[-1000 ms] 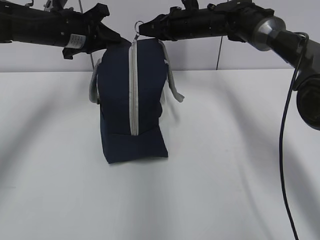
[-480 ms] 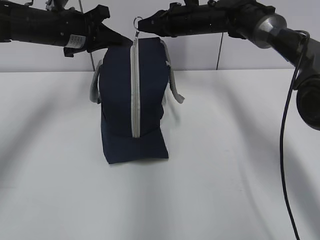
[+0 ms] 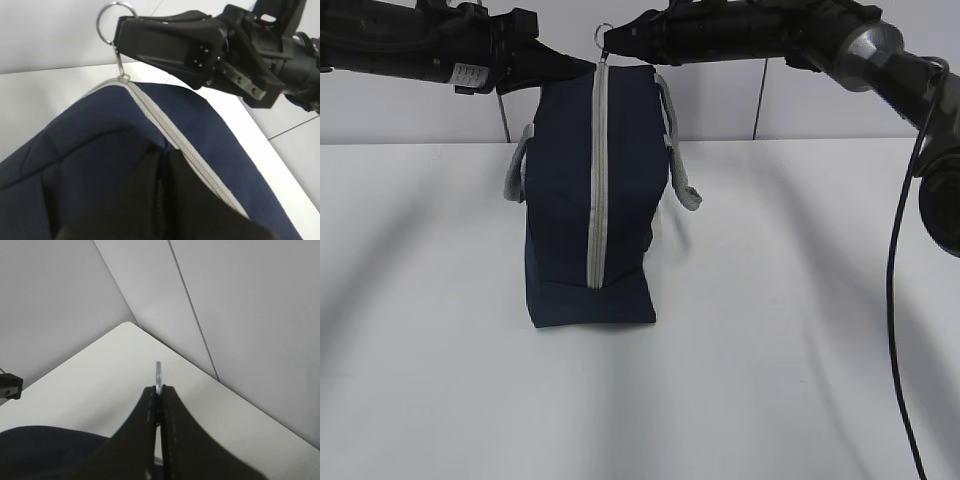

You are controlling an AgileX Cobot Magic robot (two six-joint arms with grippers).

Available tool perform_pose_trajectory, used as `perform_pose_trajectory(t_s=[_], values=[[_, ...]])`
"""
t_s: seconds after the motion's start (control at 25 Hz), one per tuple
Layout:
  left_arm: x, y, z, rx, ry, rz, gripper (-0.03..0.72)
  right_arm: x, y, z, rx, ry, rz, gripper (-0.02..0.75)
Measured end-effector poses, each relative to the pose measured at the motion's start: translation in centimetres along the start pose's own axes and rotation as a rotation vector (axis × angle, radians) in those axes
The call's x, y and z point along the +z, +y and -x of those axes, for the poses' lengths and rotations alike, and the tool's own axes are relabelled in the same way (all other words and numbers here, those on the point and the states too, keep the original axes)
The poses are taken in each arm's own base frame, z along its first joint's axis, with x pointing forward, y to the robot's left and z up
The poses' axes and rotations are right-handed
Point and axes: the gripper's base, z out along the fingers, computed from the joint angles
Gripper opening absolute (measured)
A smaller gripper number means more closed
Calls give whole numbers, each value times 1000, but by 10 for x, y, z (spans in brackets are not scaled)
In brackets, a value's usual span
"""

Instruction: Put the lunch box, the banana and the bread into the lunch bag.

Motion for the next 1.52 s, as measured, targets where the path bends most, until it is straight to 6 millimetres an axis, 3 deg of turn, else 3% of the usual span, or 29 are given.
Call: perform_pose_trajectory(t_s=[0.36, 0.76, 1.04, 1.52], values=[[-10, -14, 6, 106, 2, -27, 20, -9, -11, -1, 68, -8, 2, -16], [-12, -20, 5, 166, 24, -60, 17, -2, -21, -21, 141, -10, 13, -16], [-12, -21, 4, 176, 34, -68, 17, 3, -34, -48, 206, 10, 1, -16], [-11, -20, 5, 182, 27, -50, 17, 5, -38, -56, 207, 39, -16, -16]])
